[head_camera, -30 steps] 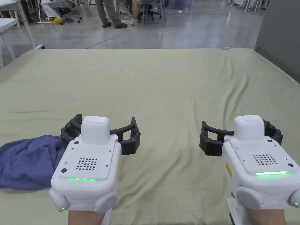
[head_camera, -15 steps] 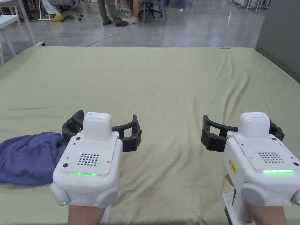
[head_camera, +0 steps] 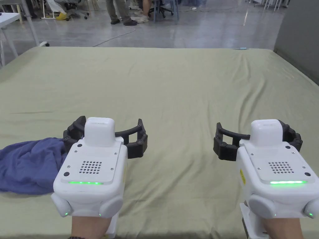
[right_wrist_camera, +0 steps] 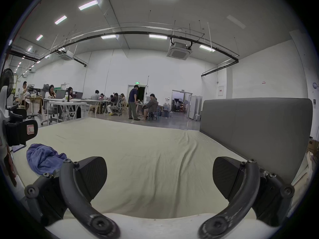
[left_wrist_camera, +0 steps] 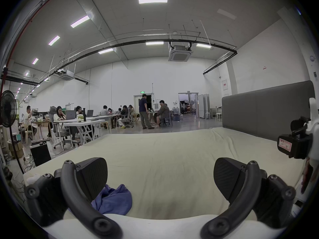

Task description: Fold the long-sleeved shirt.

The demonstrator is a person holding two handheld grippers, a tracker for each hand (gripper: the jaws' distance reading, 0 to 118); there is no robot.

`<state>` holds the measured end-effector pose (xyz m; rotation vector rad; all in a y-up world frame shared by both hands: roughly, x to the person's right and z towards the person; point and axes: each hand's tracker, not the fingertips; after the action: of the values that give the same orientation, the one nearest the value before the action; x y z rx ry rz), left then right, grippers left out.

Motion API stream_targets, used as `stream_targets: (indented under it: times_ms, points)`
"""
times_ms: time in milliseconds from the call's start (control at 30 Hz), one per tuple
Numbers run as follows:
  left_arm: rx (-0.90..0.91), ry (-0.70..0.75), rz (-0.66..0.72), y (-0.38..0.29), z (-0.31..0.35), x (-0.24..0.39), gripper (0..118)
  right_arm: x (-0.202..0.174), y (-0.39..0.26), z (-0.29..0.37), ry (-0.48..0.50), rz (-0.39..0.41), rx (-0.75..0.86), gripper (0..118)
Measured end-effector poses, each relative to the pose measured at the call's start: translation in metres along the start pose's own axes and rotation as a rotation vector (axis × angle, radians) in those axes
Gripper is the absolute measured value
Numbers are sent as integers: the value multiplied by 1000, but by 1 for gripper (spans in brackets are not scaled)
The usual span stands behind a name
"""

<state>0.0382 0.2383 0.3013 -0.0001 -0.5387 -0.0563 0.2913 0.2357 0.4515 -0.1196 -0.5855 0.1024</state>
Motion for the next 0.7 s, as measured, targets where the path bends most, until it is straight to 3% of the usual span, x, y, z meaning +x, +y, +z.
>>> stream_targets:
  times_ms: [267, 700]
  points:
    - [8, -8, -13, 2, 0, 4, 118, 7, 5, 2, 14, -64, -8, 118]
    - [17, -25, -23, 4, -2, 6, 118, 8, 7, 1, -4, -41, -4, 118]
